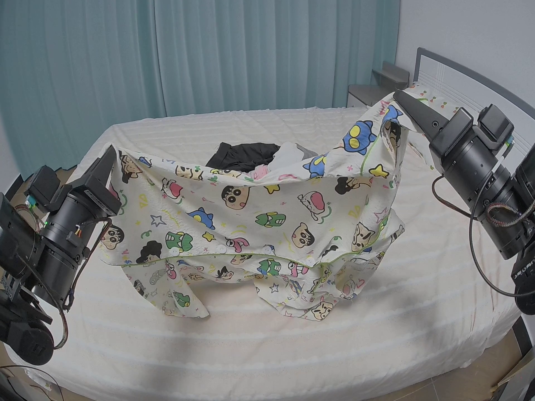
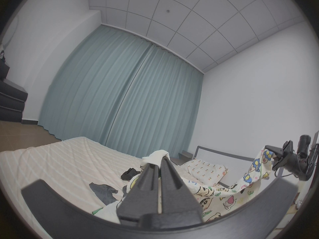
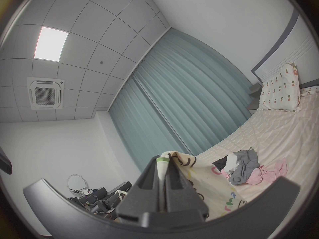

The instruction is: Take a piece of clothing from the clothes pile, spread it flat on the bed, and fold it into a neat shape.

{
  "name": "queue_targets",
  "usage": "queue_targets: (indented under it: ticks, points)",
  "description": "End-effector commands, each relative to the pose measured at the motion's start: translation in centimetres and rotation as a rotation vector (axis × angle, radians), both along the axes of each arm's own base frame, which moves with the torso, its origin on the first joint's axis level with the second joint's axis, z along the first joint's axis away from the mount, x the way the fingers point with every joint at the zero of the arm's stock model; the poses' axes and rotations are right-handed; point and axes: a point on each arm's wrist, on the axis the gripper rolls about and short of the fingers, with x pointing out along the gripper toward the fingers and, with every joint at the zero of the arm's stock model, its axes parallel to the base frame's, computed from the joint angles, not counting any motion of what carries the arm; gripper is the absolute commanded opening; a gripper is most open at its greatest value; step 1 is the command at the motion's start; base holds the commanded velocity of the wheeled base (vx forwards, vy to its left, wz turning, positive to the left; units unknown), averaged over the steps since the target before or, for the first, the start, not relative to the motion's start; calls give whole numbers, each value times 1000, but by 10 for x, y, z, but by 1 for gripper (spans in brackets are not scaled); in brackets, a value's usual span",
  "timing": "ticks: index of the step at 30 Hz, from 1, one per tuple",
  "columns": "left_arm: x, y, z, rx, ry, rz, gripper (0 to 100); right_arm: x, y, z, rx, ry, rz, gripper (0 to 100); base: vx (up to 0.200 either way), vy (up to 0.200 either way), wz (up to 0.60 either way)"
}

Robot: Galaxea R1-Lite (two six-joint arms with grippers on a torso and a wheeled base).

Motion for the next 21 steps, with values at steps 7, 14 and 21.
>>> queue_targets:
  ticks: [7,14,21]
  points:
    - [1,1,0,-36,-8,-31,0,2,2,-3,-5,8,7,0,0,86,0]
    - [2,3,0,-30,-9,-21,0,2,3,-3,-11,8,17,0,0,200,0]
    - [3,7,2,-31,-18,-4,0,2,3,-3,-11,8,22,0,0,200,0]
